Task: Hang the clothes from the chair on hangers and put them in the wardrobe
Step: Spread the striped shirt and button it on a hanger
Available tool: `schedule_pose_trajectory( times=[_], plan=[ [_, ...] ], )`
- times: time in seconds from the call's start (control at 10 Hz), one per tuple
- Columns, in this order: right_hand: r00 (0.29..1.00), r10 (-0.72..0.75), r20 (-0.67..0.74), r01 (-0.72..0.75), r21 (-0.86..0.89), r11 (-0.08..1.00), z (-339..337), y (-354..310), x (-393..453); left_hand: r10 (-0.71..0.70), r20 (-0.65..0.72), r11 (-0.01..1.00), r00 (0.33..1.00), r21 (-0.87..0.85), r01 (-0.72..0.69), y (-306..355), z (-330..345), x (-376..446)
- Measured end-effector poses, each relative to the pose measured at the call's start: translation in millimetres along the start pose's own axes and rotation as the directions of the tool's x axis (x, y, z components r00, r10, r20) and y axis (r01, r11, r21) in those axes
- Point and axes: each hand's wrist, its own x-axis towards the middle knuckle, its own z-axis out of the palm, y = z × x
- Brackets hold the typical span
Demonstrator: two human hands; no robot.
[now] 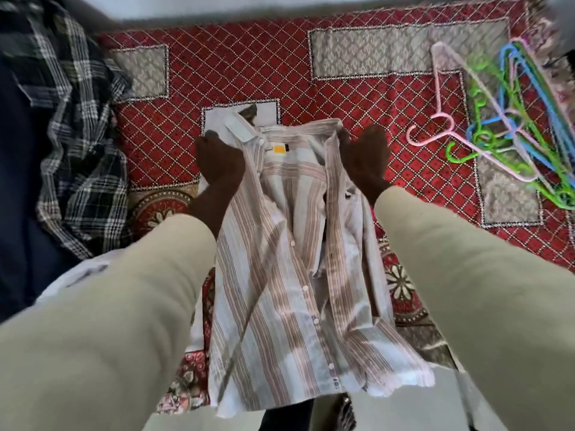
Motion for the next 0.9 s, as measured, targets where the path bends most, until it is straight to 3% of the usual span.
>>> schedule_pose_trajectory(
  times=[0.1,0.2,0.3,0.4,0.5,0.6,0.7,0.8,0.9],
  plan=[
    [0.959,0.023,0.284,-0.021,-0.013,1.000,12.3,-21.6,33.3,-0.151,0.189,0.983,0.970,0.132,0.127,-2.1,6.7,47.7],
    [0.926,-0.052,0.373,0.118,-0.158,0.980,16.1,-20.6,46.1,-0.133,0.369,0.989,0.920,0.109,0.099,-9.4,10.4,68.2],
    [0.984,-0.116,0.132,0.155,-0.346,0.925,4.9,-24.2,63.8,0.013,0.229,0.977,0.973,0.204,-0.061,-7.7,7.5,78.2],
    [0.988,-0.097,0.120,0.127,-0.273,0.953,-12.6,-35.3,86.7,0.112,0.172,0.977,0.979,0.162,-0.140,15.0,4.5,92.5],
    [0.993,-0.066,0.102,0.070,-0.032,0.997,-19.6,-48.8,124.7,0.079,0.029,0.991,0.996,0.102,-0.082,54.4,7.7,118.4],
    [0.998,-0.012,0.055,0.004,0.145,0.989,-11.6,-65.1,173.4,0.015,0.014,0.999,1.000,0.038,-0.016,82.2,1.9,145.9],
    [0.981,-0.025,0.195,-0.037,0.309,0.950,2.0,-67.8,173.0,0.144,0.258,0.986,0.955,-0.118,-0.117,61.8,20.5,148.9],
    [0.941,-0.157,0.301,0.045,0.347,0.937,15.3,-56.3,147.0,0.347,0.327,0.937,0.879,-0.164,-0.309,29.4,50.0,128.3],
    [0.926,-0.362,0.108,0.349,0.124,0.929,22.3,-31.4,100.7,0.498,0.197,0.864,0.845,-0.027,-0.503,20.4,52.6,49.9]
  ],
)
